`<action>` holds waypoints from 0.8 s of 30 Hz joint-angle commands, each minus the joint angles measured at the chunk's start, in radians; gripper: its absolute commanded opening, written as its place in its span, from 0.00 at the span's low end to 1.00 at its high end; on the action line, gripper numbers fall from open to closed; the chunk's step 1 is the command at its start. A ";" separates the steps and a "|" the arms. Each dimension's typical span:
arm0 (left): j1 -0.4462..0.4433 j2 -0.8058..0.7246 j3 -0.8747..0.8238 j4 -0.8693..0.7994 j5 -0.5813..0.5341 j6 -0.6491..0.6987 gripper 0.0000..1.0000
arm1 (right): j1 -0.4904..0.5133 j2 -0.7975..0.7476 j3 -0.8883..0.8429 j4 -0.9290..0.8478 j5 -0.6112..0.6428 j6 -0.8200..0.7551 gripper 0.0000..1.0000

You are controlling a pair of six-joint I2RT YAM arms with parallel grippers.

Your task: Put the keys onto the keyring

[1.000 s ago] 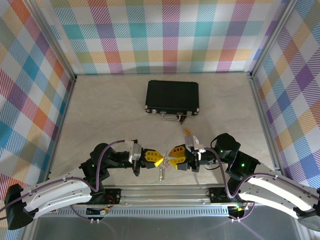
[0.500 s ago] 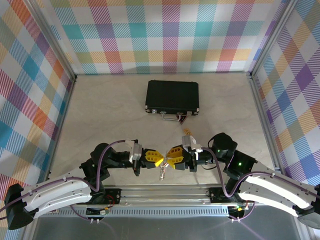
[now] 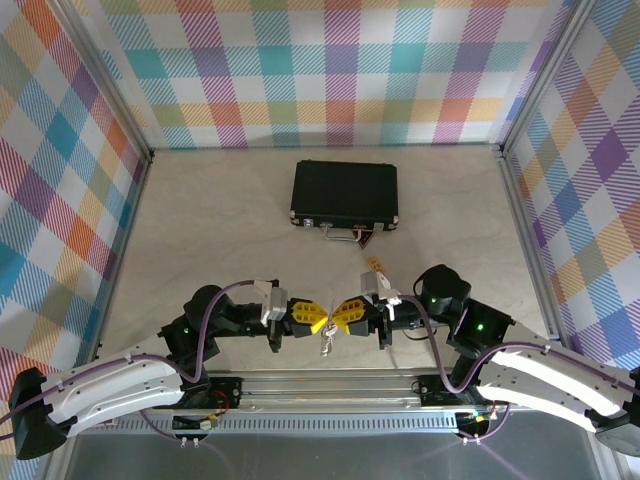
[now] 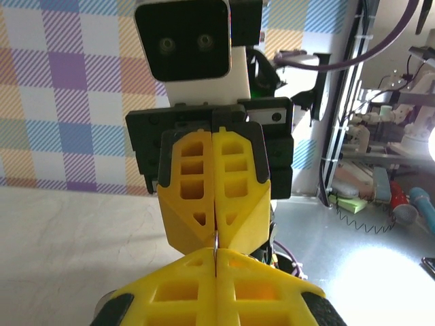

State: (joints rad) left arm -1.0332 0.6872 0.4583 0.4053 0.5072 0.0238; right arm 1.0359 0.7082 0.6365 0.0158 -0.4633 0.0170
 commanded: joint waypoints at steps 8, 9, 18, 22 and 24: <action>-0.002 -0.005 0.226 -0.485 -0.179 0.067 0.35 | 0.007 0.050 0.261 -0.456 0.104 -0.207 0.00; -0.002 -0.008 0.238 -0.517 -0.182 0.067 0.35 | 0.006 0.069 0.292 -0.500 0.111 -0.222 0.00; -0.002 0.015 0.329 -0.657 -0.103 0.069 0.36 | 0.043 0.217 0.441 -0.677 0.175 -0.244 0.00; -0.002 0.060 0.347 -0.674 -0.073 0.074 0.29 | 0.069 0.259 0.499 -0.730 0.182 -0.245 0.00; -0.003 0.072 0.346 -0.674 -0.055 0.073 0.27 | 0.083 0.278 0.526 -0.759 0.196 -0.252 0.00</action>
State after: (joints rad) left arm -1.0332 0.7475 0.7753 -0.2367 0.4057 0.0868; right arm 1.0988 0.9810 1.1034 -0.6857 -0.2817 -0.2066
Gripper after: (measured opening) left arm 0.273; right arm 0.044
